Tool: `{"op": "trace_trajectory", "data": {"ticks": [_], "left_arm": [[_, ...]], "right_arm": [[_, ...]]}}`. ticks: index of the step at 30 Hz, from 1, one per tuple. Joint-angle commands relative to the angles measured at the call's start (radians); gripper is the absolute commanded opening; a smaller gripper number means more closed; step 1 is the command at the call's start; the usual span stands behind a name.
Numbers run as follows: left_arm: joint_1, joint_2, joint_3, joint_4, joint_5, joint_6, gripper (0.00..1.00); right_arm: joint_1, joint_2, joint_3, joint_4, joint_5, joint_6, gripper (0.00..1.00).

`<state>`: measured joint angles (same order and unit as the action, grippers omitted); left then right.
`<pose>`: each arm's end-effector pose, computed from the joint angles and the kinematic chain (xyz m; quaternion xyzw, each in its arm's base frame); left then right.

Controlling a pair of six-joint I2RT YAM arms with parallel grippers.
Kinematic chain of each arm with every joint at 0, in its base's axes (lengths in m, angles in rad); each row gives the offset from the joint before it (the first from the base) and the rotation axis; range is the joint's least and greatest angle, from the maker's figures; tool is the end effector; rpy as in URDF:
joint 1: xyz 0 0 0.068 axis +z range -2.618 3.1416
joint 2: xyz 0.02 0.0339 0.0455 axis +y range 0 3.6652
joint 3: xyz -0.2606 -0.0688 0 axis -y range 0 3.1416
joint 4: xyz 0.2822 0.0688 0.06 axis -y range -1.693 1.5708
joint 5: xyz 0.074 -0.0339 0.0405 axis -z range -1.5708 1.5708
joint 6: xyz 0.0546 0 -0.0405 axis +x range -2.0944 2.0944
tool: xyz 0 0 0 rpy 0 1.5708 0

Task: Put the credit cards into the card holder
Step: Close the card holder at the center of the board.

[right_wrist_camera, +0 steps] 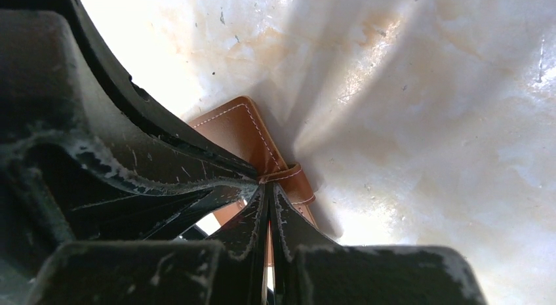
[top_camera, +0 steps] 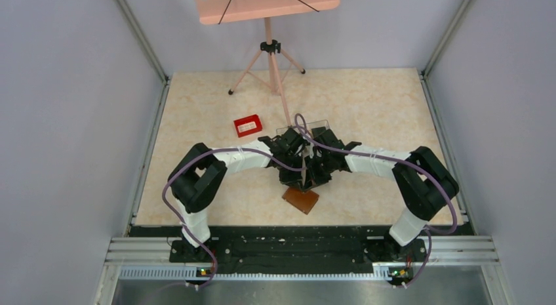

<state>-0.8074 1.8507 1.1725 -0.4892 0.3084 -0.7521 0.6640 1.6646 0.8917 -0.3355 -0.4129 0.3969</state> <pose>0.2638 -0.2996 0.1177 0.0575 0.9669 -0.2462 0.0350 0.2571 0.2290 0.1079 -0.1734 0.9380 0.2856 0.0925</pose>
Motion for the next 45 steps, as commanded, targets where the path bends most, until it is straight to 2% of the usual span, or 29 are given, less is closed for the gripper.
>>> {"op": "trace_trajectory", "data": {"ticks": [1, 17, 32, 38, 45], "left_arm": [[-0.08, 0.038, 0.041, -0.058, -0.042, 0.092, 0.0], [-0.09, 0.062, 0.065, -0.094, -0.071, 0.103, 0.0], [-0.09, 0.033, 0.06, -0.083, -0.087, 0.109, 0.0], [-0.09, 0.039, 0.06, -0.074, -0.079, 0.11, 0.0], [-0.09, 0.043, 0.062, -0.075, -0.08, 0.109, 0.0]], "right_arm": [[0.016, 0.034, -0.048, -0.036, 0.048, -0.054, 0.0], [0.015, -0.086, -0.031, -0.027, -0.016, -0.049, 0.0], [0.016, -0.052, -0.025, 0.056, -0.135, -0.021, 0.0], [0.016, -0.044, -0.036, 0.075, -0.176, -0.024, 0.11], [0.028, -0.005, -0.024, 0.056, -0.184, -0.038, 0.14]]}}
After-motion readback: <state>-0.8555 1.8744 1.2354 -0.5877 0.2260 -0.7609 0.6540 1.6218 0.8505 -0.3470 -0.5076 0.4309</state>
